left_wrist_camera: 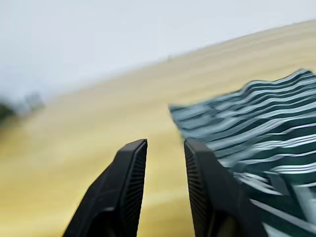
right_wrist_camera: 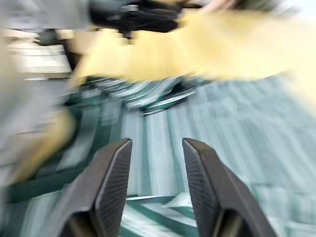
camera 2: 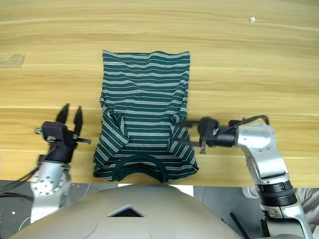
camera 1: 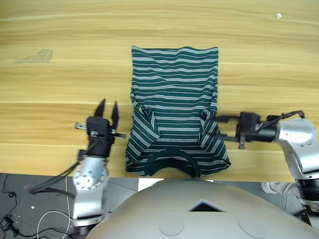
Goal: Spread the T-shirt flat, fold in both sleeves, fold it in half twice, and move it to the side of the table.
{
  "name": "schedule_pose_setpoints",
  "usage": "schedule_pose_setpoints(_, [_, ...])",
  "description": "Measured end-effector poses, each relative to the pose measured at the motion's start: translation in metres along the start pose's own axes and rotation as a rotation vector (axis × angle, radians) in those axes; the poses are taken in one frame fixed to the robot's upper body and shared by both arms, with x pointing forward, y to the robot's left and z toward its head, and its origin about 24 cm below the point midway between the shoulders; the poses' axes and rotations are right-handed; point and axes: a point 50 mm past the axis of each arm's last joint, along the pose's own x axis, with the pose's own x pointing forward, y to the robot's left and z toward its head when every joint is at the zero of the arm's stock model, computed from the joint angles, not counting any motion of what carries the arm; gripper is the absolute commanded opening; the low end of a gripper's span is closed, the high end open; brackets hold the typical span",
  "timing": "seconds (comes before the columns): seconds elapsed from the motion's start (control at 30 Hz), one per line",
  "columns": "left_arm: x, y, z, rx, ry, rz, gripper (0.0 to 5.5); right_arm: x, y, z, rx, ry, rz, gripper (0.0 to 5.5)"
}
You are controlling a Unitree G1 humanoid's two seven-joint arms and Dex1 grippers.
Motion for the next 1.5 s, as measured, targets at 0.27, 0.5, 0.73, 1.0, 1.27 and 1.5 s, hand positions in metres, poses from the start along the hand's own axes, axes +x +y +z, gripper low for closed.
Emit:
schedule_pose_setpoints(0.27, [-0.044,0.053,-0.013,0.749,0.038,-0.268,2.31,-0.042,-0.02,-0.001,-0.751,0.119,-0.222,1.92])
schedule_pose_setpoints(0.5, [-0.079,0.03,-0.034,1.014,0.023,-0.841,2.31,-0.067,-0.021,-0.03,-1.069,0.269,0.12,1.92])
schedule_pose_setpoints(0.73, [-0.068,0.013,-0.036,1.01,-0.065,-0.893,2.31,-0.07,-0.002,-0.051,-0.991,0.255,0.183,1.92])
schedule_pose_setpoints(1.0, [-0.057,0.006,-0.038,1.016,-0.128,-0.89,2.31,-0.066,0.034,-0.064,-0.819,0.212,0.257,1.92])
schedule_pose_setpoints(1.27, [-0.058,-0.005,-0.036,0.986,-0.169,-0.906,2.31,-0.051,0.036,-0.055,-0.792,0.135,0.231,1.92])
schedule_pose_setpoints(1.5, [-0.06,-0.014,-0.036,0.947,-0.185,-0.927,2.31,-0.044,0.049,-0.056,-0.735,0.096,0.265,1.92])
